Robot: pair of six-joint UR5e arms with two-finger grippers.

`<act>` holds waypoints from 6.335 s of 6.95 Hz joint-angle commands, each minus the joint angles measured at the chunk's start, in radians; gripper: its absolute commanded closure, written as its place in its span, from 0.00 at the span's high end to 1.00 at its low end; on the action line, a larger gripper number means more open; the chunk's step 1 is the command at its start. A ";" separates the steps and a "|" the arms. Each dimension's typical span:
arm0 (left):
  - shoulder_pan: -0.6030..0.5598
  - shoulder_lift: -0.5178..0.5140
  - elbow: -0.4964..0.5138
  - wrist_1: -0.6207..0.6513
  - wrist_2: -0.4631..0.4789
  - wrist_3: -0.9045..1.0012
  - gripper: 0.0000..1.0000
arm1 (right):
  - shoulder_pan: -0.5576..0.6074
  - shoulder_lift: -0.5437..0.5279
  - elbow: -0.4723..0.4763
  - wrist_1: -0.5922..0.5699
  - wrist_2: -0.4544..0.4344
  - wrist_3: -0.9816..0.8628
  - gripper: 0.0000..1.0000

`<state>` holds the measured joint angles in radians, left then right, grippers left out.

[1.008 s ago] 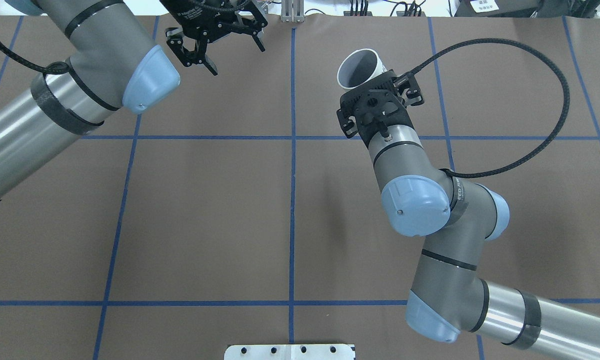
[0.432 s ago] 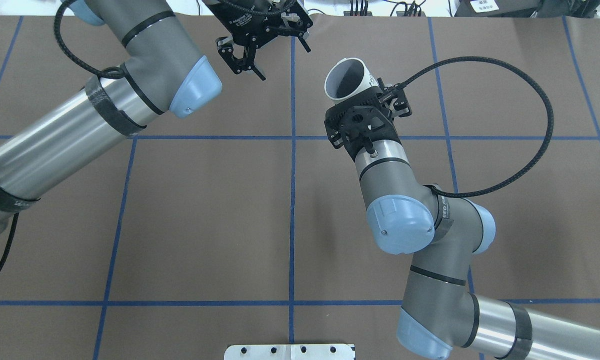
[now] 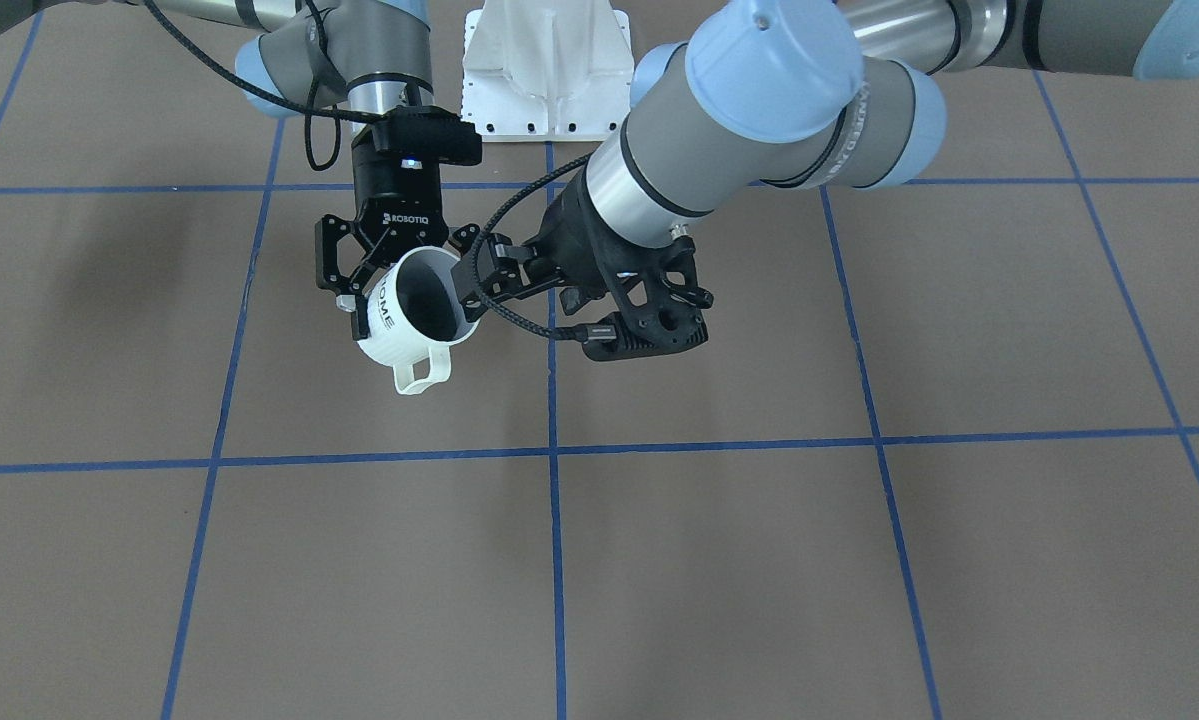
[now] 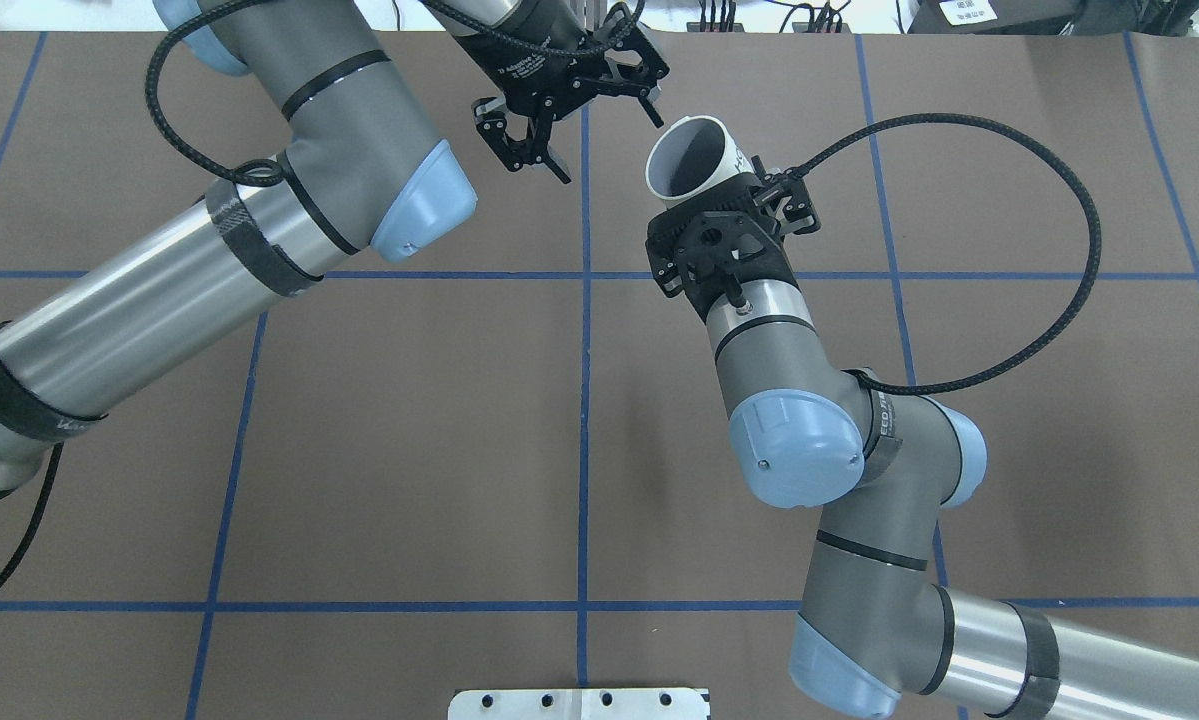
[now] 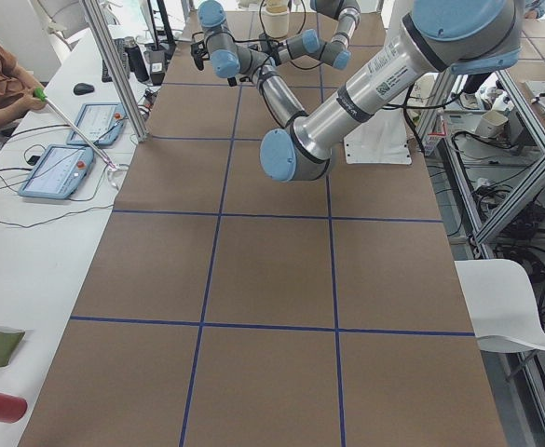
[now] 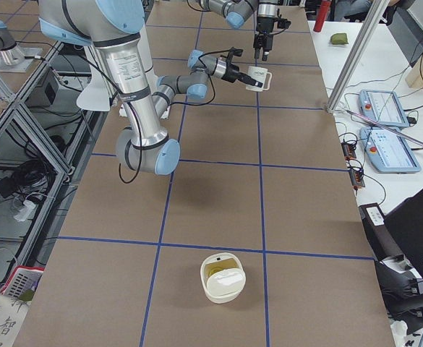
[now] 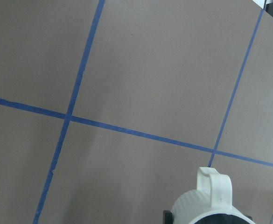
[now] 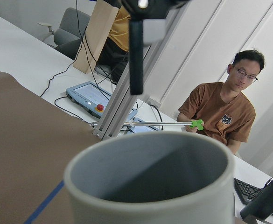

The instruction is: Left arm hands cup to right arm to dump lemon

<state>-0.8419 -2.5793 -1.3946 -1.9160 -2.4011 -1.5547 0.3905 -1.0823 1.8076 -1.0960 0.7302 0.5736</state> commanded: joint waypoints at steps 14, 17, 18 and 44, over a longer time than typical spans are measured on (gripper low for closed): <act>0.038 -0.035 0.080 -0.083 0.002 -0.007 0.51 | -0.004 0.002 -0.001 0.002 0.008 0.028 0.40; 0.033 -0.033 0.074 -0.081 0.000 -0.007 0.40 | -0.002 0.002 -0.001 0.002 0.008 0.028 0.40; 0.032 -0.032 0.072 -0.083 -0.001 -0.005 0.40 | -0.002 0.002 -0.001 0.002 0.008 0.028 0.40; -0.422 0.478 -0.082 0.383 0.181 1.189 0.00 | 0.853 -0.128 -0.060 -0.214 1.655 0.142 1.00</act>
<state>-1.2586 -2.1978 -1.4095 -1.6030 -2.2193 -0.4851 1.1925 -1.1653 1.7490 -1.2776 2.3144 0.7459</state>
